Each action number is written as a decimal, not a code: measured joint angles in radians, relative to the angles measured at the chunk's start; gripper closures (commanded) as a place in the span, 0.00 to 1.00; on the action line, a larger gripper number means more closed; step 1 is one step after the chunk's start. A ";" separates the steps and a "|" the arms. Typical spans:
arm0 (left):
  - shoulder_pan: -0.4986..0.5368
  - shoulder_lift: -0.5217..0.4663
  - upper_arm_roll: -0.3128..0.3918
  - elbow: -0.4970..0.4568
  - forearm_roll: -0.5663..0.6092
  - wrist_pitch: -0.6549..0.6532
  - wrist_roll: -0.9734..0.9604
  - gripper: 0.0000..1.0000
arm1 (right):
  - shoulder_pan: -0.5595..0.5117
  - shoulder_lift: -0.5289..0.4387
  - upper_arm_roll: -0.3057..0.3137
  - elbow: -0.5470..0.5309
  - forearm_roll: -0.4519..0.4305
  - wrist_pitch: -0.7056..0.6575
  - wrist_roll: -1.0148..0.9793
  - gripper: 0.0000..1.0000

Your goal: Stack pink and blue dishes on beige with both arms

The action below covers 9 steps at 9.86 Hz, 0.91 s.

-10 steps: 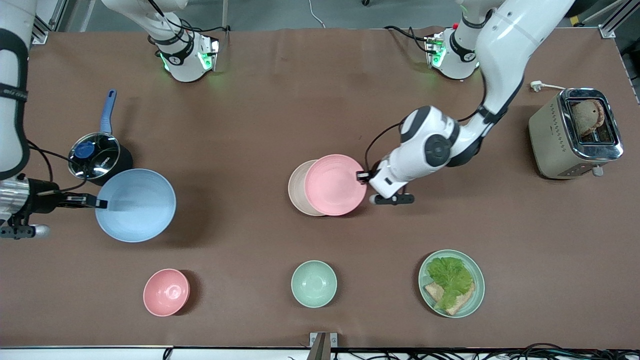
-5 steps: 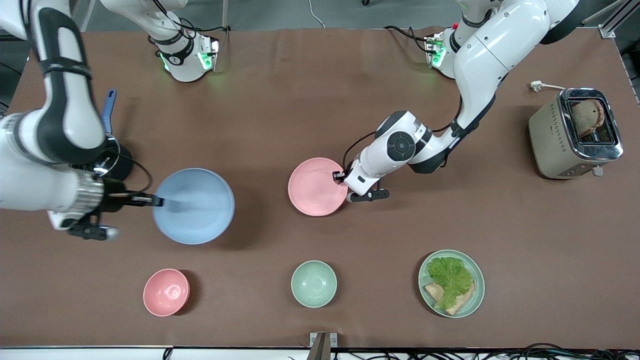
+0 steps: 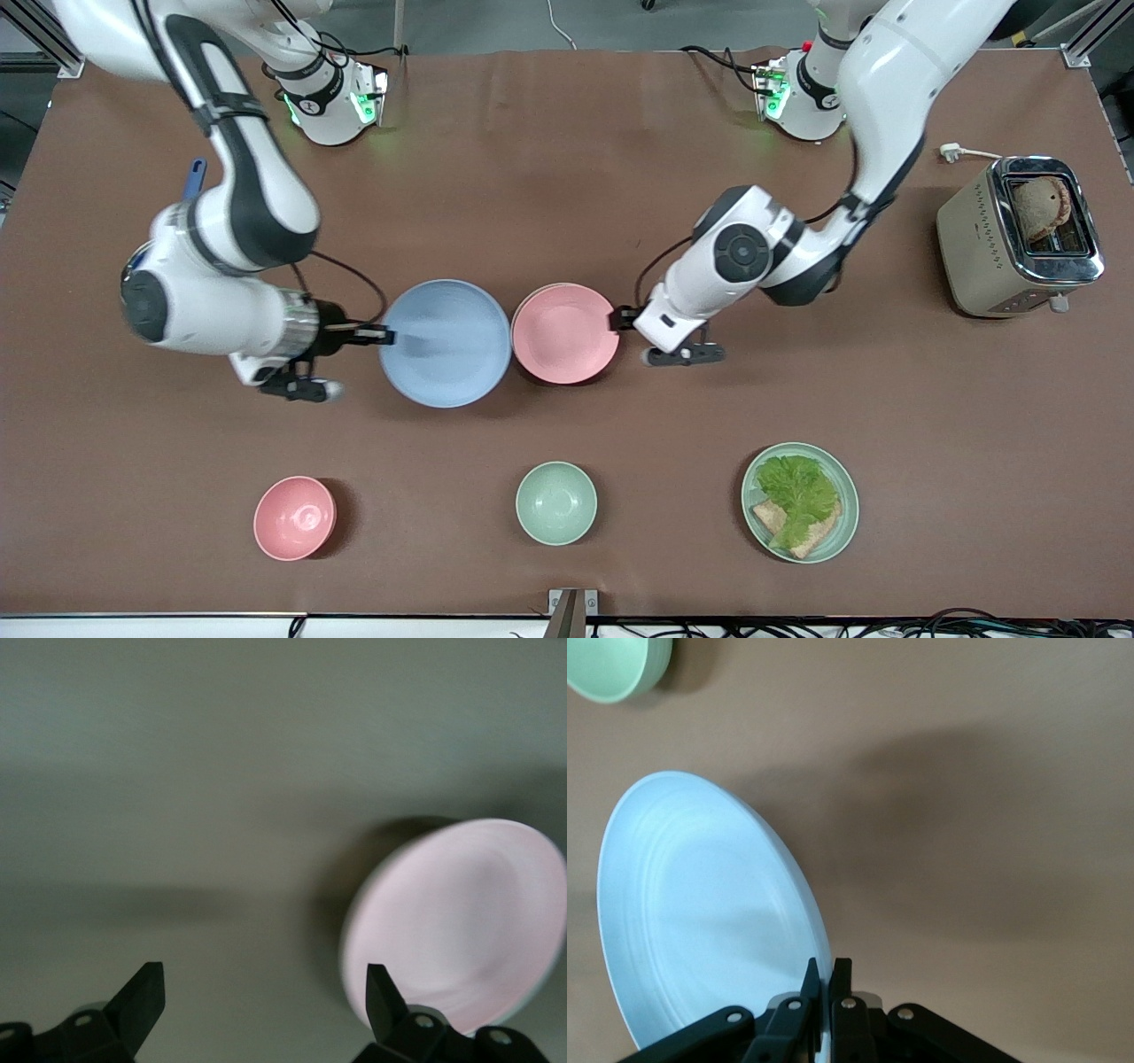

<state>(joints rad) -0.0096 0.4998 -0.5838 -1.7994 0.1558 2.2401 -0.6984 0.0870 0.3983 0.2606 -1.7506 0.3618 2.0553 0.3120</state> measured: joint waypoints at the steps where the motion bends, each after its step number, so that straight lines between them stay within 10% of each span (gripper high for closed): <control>1: 0.001 -0.086 0.062 0.001 0.000 -0.062 0.074 0.00 | 0.001 0.001 0.060 -0.058 0.000 0.097 0.030 0.98; 4: 0.002 -0.275 0.231 0.004 -0.001 -0.119 0.281 0.00 | 0.014 0.016 0.214 -0.178 0.000 0.369 0.127 0.98; 9: -0.013 -0.420 0.472 0.209 -0.137 -0.471 0.606 0.00 | 0.057 0.125 0.236 -0.251 -0.002 0.604 0.156 0.97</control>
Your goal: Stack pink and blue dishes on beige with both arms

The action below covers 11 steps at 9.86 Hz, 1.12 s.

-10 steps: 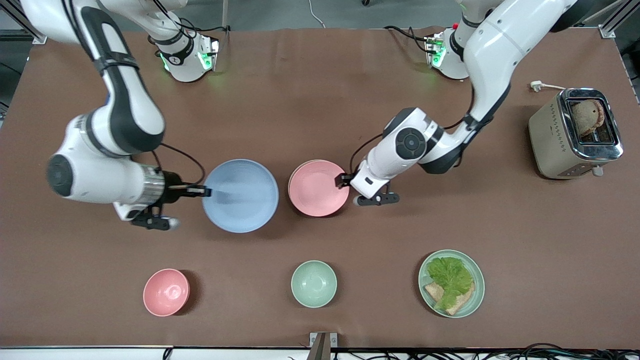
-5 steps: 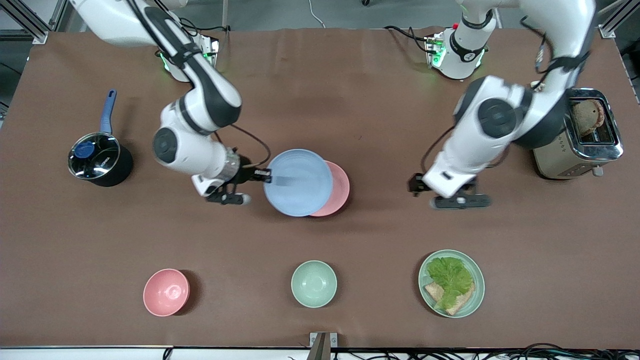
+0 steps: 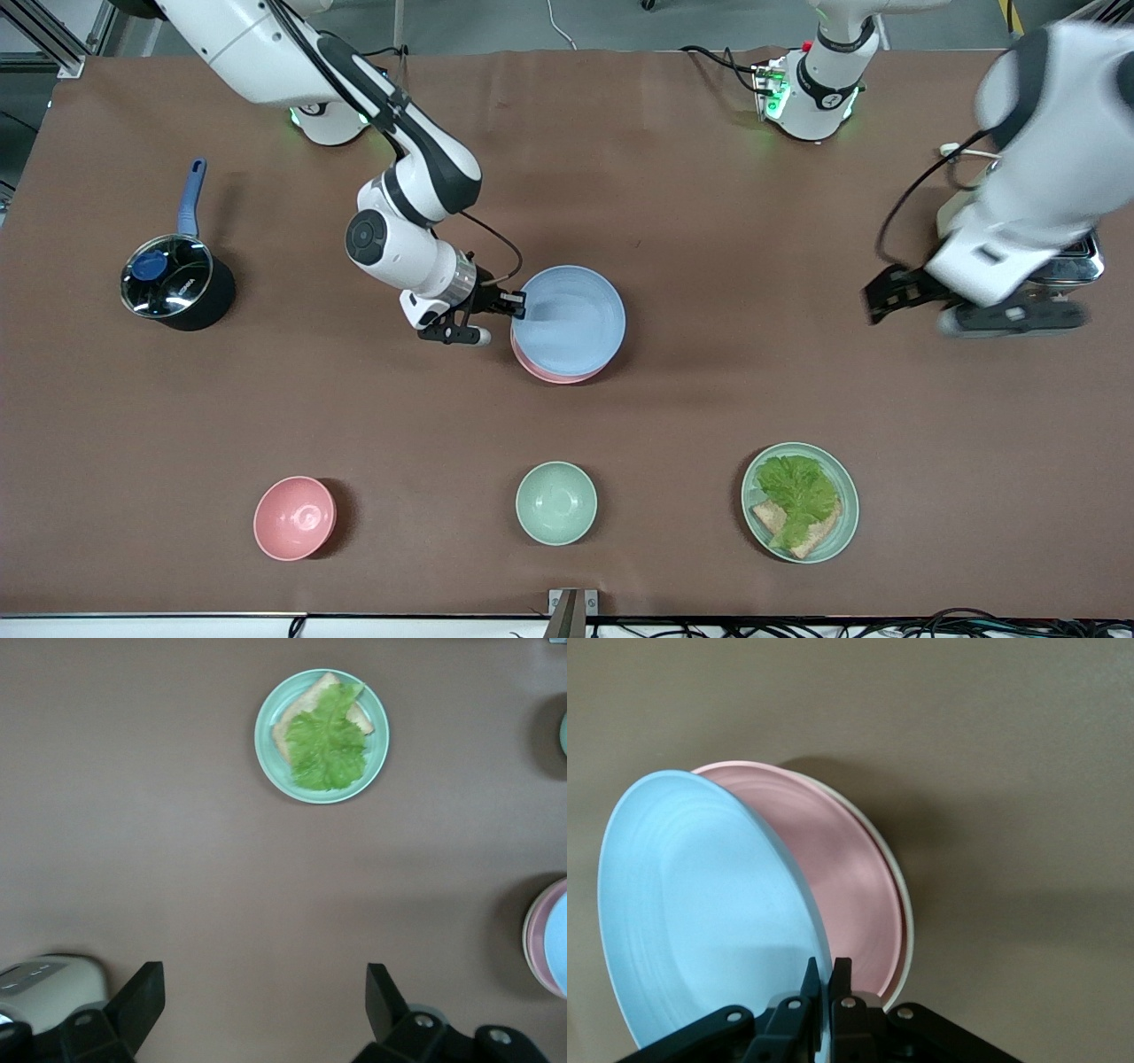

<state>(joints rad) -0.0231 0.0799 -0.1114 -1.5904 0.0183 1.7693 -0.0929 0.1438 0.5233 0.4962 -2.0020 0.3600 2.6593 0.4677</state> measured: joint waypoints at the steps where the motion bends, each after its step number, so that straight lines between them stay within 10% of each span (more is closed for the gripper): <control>1: -0.003 -0.005 0.043 0.068 -0.007 -0.083 0.056 0.00 | 0.000 0.007 0.000 -0.003 -0.001 0.007 0.000 0.96; 2: -0.005 -0.013 0.072 0.110 -0.009 -0.141 0.091 0.00 | 0.000 0.008 0.000 -0.011 -0.001 0.019 0.000 0.90; 4: -0.006 -0.056 0.105 0.123 -0.009 -0.199 0.115 0.00 | 0.001 0.012 0.000 -0.022 -0.001 0.031 0.000 0.13; 5: -0.006 -0.071 0.110 0.123 -0.009 -0.211 0.115 0.00 | 0.000 0.012 -0.002 -0.024 -0.001 0.033 0.000 0.00; 8: -0.008 -0.078 0.113 0.150 -0.010 -0.251 0.113 0.00 | -0.009 -0.038 -0.009 -0.004 -0.021 -0.003 -0.003 0.00; 11: -0.013 -0.079 0.132 0.179 -0.026 -0.305 0.095 0.00 | -0.100 -0.300 -0.107 0.056 -0.254 -0.391 0.000 0.00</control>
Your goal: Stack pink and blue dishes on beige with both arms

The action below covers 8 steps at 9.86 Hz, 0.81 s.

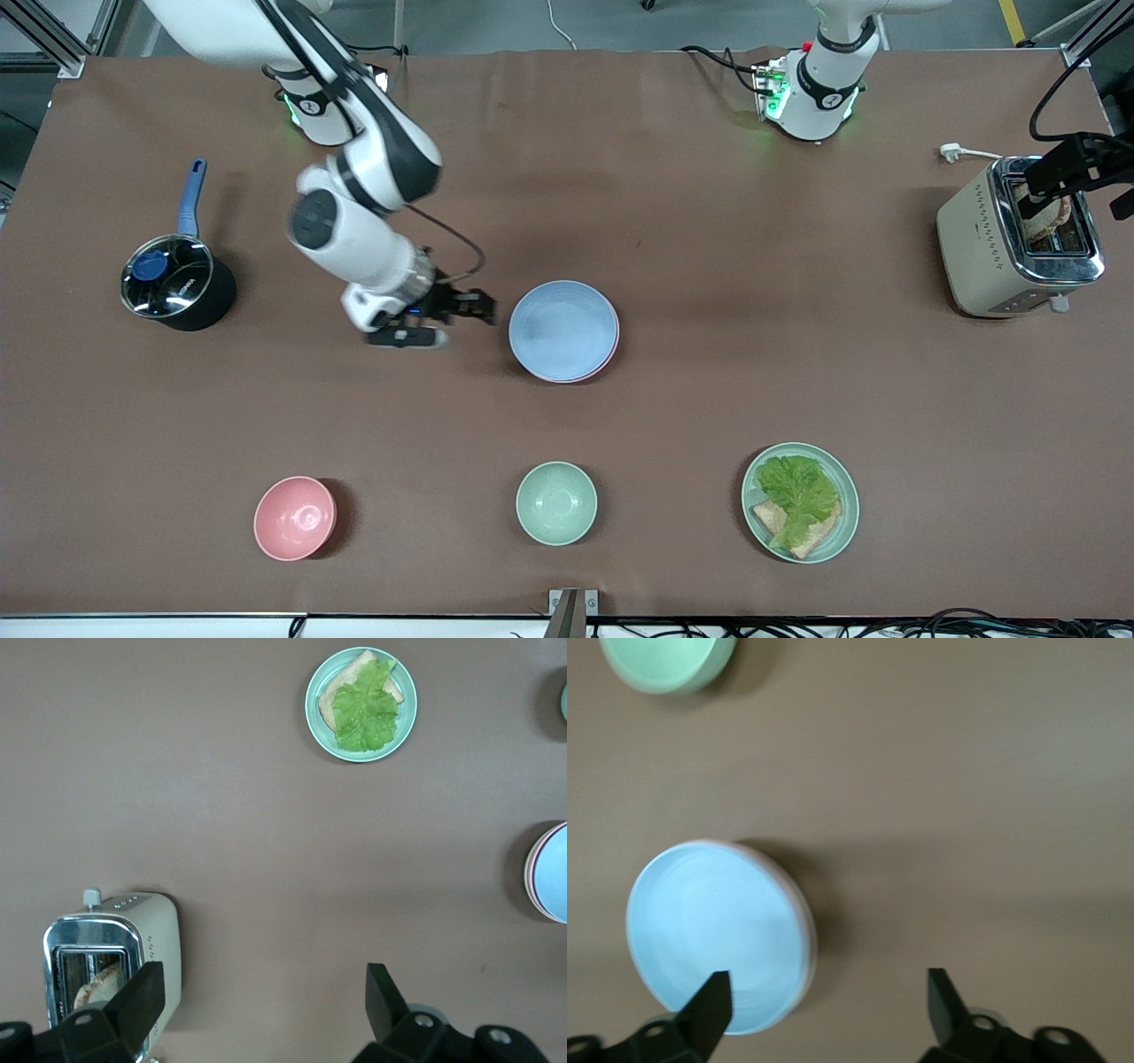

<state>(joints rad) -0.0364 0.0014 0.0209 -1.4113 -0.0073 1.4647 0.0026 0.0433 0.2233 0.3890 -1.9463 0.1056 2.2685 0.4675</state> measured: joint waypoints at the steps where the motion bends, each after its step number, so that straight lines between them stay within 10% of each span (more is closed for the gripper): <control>1: 0.000 0.000 0.009 0.000 -0.016 -0.010 -0.011 0.00 | -0.024 -0.077 -0.056 0.051 -0.048 -0.144 0.000 0.00; 5: 0.001 0.001 0.017 -0.003 -0.021 -0.016 -0.036 0.00 | -0.047 -0.153 -0.331 0.409 -0.099 -0.567 -0.071 0.00; 8: -0.002 0.001 0.016 -0.005 -0.021 -0.016 -0.043 0.00 | -0.074 -0.184 -0.427 0.516 -0.099 -0.748 -0.362 0.00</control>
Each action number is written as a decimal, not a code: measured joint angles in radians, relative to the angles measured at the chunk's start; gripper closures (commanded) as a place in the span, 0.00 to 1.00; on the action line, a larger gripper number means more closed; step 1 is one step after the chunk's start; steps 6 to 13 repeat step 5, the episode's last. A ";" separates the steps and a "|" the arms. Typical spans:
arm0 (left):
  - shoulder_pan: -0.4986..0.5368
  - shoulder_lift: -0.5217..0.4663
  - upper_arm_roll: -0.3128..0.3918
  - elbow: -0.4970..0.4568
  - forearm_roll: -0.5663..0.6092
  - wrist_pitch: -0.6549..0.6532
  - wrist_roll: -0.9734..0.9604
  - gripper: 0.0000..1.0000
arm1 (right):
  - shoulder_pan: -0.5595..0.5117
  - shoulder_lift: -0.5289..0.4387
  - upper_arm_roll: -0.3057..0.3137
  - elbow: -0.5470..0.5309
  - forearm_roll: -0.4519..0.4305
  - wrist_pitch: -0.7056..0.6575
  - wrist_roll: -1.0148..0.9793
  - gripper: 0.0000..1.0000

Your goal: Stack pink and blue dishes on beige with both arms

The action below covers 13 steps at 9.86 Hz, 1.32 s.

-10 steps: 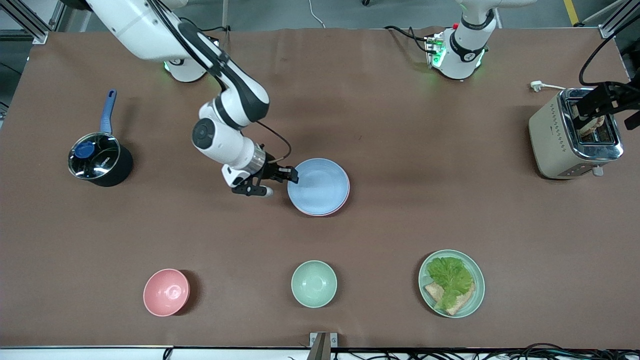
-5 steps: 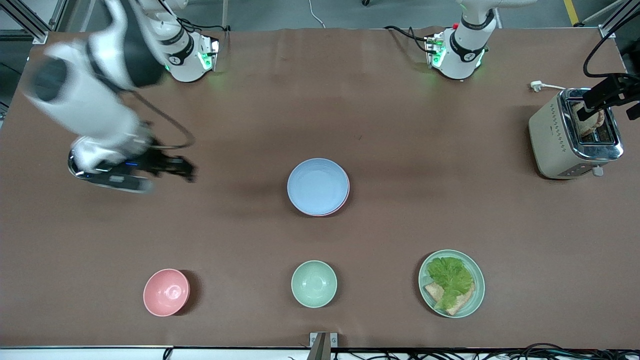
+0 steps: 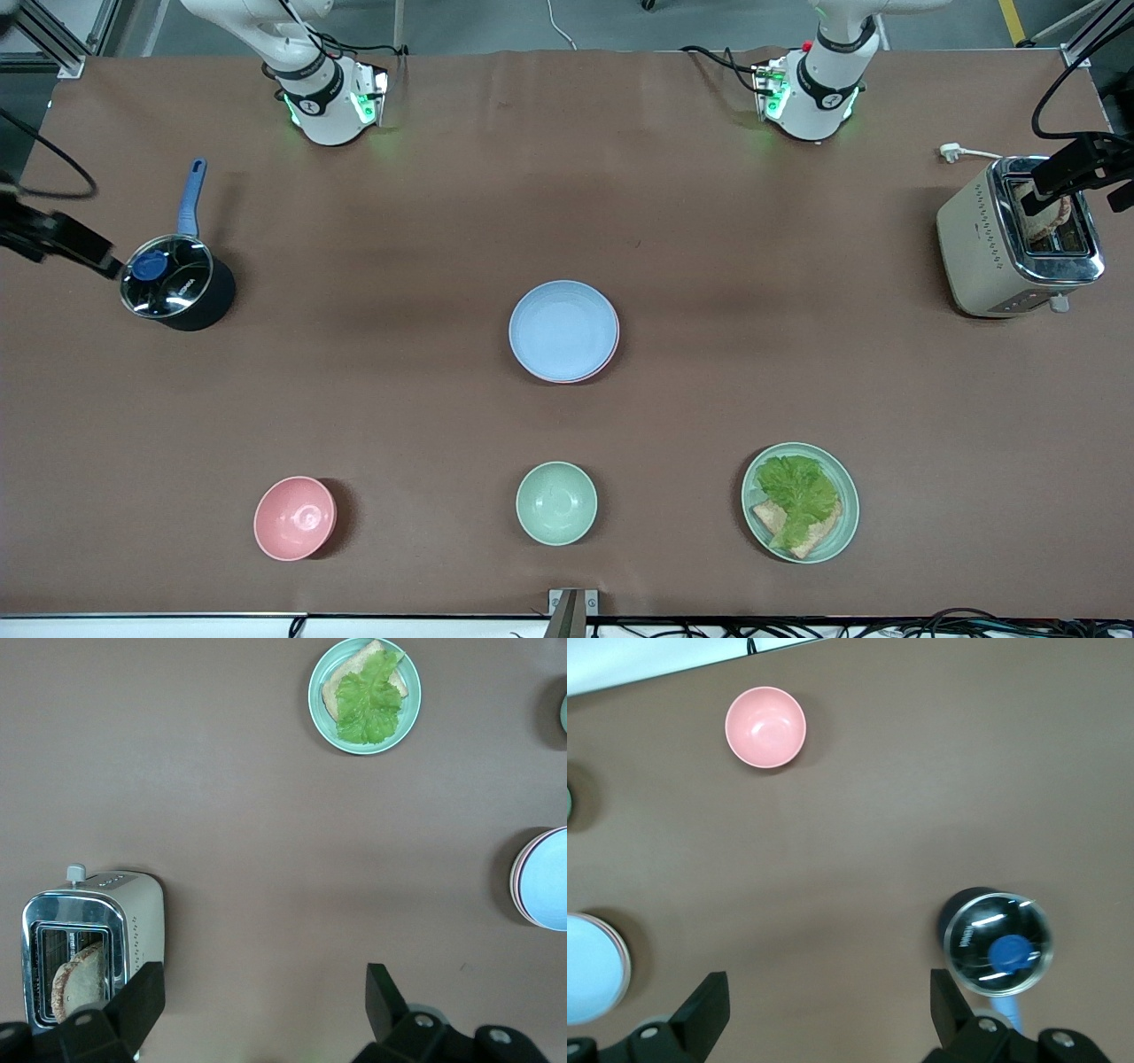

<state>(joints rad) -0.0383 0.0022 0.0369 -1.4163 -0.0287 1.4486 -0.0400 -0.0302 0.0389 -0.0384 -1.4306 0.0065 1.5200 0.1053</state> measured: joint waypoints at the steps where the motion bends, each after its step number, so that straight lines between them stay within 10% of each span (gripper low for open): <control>1: 0.000 -0.001 0.000 0.000 0.000 0.000 0.000 0.00 | -0.009 -0.013 -0.019 0.001 0.002 -0.044 -0.050 0.00; 13: 0.000 -0.002 0.000 0.000 0.000 0.000 0.000 0.00 | -0.016 -0.014 -0.022 -0.018 0.011 -0.037 -0.076 0.00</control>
